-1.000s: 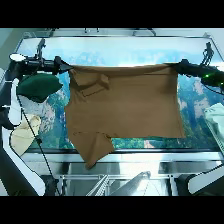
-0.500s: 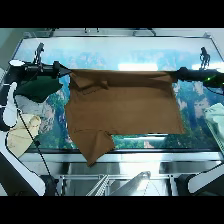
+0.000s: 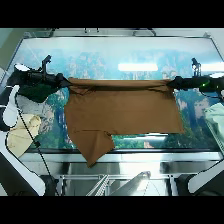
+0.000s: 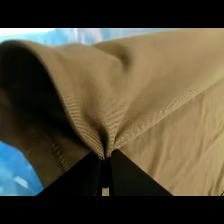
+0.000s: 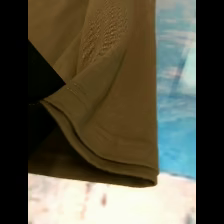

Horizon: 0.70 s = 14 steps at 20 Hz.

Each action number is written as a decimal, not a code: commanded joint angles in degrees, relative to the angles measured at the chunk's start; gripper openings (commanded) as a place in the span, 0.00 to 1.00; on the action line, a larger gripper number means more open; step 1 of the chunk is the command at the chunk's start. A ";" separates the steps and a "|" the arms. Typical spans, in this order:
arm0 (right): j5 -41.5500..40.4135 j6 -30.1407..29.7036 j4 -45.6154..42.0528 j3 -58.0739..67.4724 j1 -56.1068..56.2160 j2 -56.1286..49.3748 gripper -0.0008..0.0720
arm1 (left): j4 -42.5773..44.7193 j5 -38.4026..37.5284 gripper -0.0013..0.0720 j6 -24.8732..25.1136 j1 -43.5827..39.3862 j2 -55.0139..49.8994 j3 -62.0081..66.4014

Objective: Fold the shirts.

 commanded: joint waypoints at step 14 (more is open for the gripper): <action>4.57 3.50 -1.99 0.02 -2.82 0.74 0.40 | 3.69 -10.43 0.86 -6.95 2.93 0.02 3.02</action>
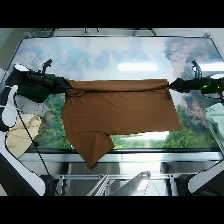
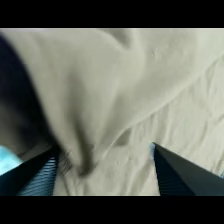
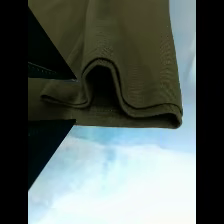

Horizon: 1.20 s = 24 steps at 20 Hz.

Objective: Fold the shirts.

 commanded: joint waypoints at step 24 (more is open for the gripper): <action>14.99 0.17 -13.07 -31.56 -5.53 15.78 0.03 | 1.68 2.12 0.69 -4.81 5.16 43.28 -68.04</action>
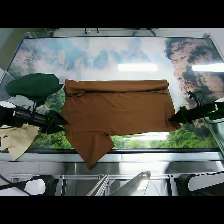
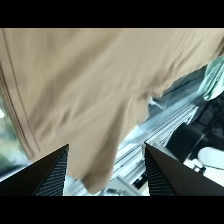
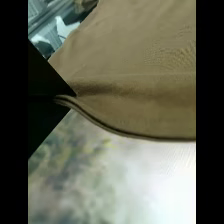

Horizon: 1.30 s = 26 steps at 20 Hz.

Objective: Fold the shirts.

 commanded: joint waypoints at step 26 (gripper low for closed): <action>-0.76 1.73 4.35 -3.98 0.70 20.13 0.03 | -14.27 31.08 0.05 2.97 -7.93 23.85 -35.45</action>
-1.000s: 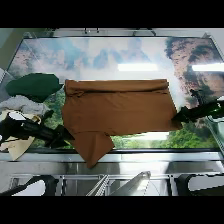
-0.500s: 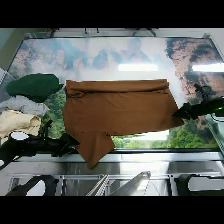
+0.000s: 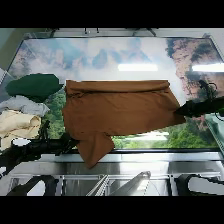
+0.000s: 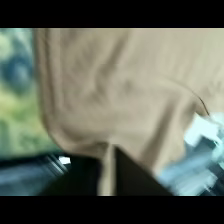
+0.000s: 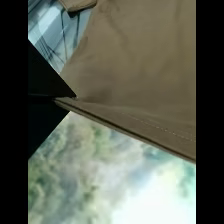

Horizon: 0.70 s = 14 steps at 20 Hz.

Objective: Fold the shirts.

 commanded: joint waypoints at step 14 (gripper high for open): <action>-2.89 11.85 -20.35 -5.88 -2.25 8.04 0.03 | 8.98 -22.47 0.06 -3.37 6.49 0.17 22.71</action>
